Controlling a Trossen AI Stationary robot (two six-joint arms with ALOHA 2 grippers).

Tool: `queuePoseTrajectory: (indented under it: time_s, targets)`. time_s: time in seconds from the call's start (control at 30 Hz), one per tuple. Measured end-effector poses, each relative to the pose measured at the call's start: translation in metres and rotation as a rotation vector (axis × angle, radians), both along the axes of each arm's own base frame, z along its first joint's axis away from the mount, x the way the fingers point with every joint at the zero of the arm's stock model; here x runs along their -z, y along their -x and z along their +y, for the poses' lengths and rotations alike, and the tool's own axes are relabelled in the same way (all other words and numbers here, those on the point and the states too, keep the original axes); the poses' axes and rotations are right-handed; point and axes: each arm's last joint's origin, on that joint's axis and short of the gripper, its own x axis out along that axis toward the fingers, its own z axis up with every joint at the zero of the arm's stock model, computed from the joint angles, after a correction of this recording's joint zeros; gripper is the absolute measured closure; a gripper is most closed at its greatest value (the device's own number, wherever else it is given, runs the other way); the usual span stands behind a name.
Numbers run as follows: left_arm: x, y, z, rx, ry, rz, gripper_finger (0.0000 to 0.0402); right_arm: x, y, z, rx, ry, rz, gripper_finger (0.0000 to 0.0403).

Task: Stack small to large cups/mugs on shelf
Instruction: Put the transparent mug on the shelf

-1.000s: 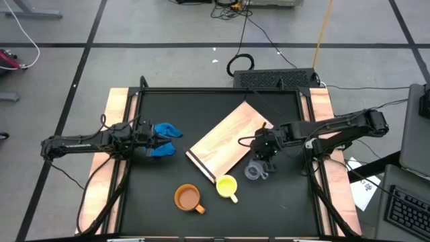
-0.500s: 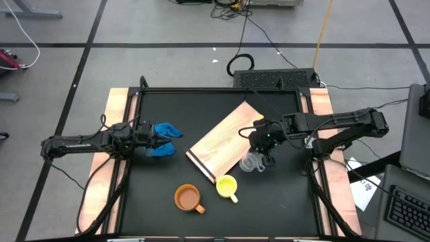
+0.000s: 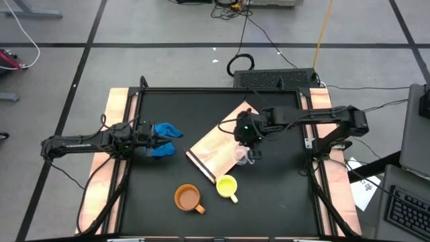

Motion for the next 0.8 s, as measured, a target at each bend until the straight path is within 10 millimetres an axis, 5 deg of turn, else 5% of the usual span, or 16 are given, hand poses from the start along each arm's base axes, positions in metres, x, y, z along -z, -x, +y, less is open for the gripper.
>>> queuePoseTrajectory:
  time_s: [0.33, 0.8]
  targets:
    - [0.000, 0.000, 0.000, 0.000, 0.000, 0.000, 0.0398, -0.017, -0.039, -0.012, -0.017, -0.010, -0.012, 0.0403]
    - [0.000, 0.000, 0.000, 0.004, -0.023, 0.002, 0.0398, 0.006, -0.083, -0.025, -0.041, -0.010, 0.027, 0.0403]
